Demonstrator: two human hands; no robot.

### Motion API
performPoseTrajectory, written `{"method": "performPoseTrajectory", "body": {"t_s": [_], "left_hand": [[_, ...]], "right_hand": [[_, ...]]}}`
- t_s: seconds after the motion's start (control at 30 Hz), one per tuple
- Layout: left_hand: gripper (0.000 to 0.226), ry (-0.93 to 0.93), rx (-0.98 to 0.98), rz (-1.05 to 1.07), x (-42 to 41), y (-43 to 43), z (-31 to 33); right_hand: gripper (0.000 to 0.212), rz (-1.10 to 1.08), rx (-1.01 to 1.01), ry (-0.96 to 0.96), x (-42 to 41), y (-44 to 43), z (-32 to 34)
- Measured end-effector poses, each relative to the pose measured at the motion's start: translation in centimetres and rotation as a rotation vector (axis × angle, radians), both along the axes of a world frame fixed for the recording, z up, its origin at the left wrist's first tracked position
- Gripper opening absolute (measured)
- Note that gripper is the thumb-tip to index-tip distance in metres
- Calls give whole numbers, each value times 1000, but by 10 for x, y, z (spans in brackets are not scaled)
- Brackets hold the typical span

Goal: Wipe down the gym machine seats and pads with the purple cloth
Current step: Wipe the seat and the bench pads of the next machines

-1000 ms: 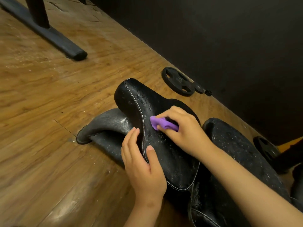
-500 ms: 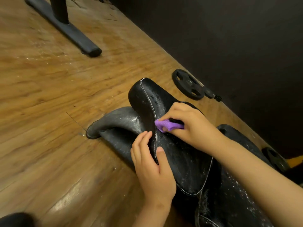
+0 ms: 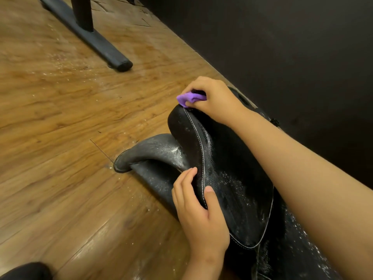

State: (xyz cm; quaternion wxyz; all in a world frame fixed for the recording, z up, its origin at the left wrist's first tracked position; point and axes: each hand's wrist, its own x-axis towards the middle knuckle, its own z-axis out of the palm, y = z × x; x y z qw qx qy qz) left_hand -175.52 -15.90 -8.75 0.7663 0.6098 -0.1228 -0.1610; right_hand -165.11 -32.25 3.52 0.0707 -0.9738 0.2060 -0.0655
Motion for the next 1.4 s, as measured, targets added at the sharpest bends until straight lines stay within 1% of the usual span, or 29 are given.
{"method": "performPoseTrajectory", "body": {"t_s": [0.07,0.2,0.3,0.37,0.47,0.5,0.57,0.63,0.77,0.97,1.03,1.1,1.13,1.2,1.23,1.27,1.3,1.4], "left_hand": [[44,7,1,0,0,0,0],[43,-2,3,1,0,0,0],[46,13,25,-29,1,3,1],[49,56,39,-53,0,4,2],[53,166,45,-66,-2,6,5],[52,189,48,-68,-2,6,6],[40,216,53,-78,-3,5,6],[32,240,53,-78,-3,7,6],[35,265,46,-79,-2,7,8],[35,285,40,-75,-1,6,8],[36,291,36,-81,-1,7,9],[37,289,36,-77,-1,7,9],[38,287,38,-74,-1,7,9],[40,285,37,-75,-2,7,9],[39,279,35,-75,-2,7,9],[38,269,34,-75,-3,8,8],[35,254,36,-74,-3,8,8],[33,212,50,-59,-4,7,7]], "right_hand": [[13,21,-8,39,-8,6,0],[13,77,-91,161,-32,23,0],[17,115,-160,288,-41,39,1],[22,129,-223,400,-41,48,2],[22,181,-330,482,-36,55,-3],[22,209,-373,511,-32,55,-6],[22,267,-451,567,-21,54,-13],[23,313,-483,571,-6,49,-17],[20,304,-380,467,17,38,-19],[21,341,-370,372,16,32,-24],[19,355,-358,365,11,31,-23],[16,333,-315,422,6,35,-16],[16,291,-251,463,3,37,-8],[17,130,-9,526,-8,40,12],[17,56,127,503,-16,40,23],[16,-3,221,448,-26,38,31],[16,-52,260,388,-37,35,38],[16,-158,267,260,-66,27,47]]}}
